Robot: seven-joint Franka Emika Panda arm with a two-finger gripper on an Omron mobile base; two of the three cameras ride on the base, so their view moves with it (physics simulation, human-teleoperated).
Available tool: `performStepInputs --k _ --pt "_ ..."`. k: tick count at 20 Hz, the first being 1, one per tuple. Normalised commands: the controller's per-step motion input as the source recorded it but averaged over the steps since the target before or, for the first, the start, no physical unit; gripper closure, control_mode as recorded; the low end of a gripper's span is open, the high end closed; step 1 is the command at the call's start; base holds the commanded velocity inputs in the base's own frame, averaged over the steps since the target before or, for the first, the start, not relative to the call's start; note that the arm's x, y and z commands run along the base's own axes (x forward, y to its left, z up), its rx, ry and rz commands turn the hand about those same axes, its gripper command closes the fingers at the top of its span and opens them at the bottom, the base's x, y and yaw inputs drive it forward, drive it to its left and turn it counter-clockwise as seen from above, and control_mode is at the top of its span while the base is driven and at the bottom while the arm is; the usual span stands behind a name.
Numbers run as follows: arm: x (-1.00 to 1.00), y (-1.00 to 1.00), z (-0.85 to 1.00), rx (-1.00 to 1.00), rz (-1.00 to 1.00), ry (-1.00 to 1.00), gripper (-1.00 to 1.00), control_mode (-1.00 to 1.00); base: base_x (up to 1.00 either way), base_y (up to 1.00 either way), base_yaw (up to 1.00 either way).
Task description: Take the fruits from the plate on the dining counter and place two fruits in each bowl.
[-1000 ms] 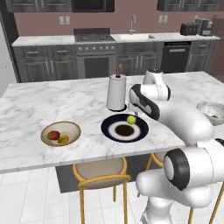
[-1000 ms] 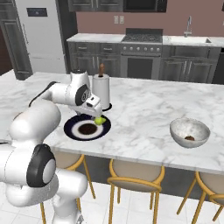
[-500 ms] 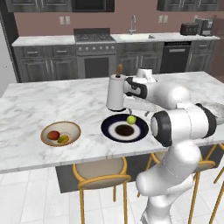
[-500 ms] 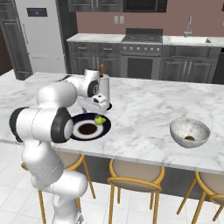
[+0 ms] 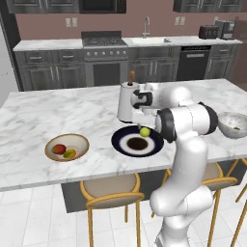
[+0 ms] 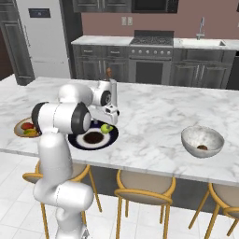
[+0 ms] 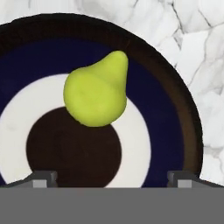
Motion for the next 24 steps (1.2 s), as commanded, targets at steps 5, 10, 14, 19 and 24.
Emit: performStepInputs --k 5,10,14,19,24 --pt "0.42 0.0 -0.39 0.0 0.0 0.0 -1.0 -1.0 0.0 0.0 0.0" --pt "0.23 0.0 -0.28 0.0 0.0 0.0 -1.0 -1.0 0.0 0.0 0.0" --pt "0.23 0.0 -0.26 0.0 0.0 0.0 -1.0 -1.0 0.0 0.0 0.0" --pt "0.05 0.0 -0.24 0.0 0.0 0.0 -1.0 -1.0 0.0 0.0 0.0" --pt "0.0 0.0 -0.15 0.0 0.0 0.0 1.0 -1.0 0.0 0.0 0.0"
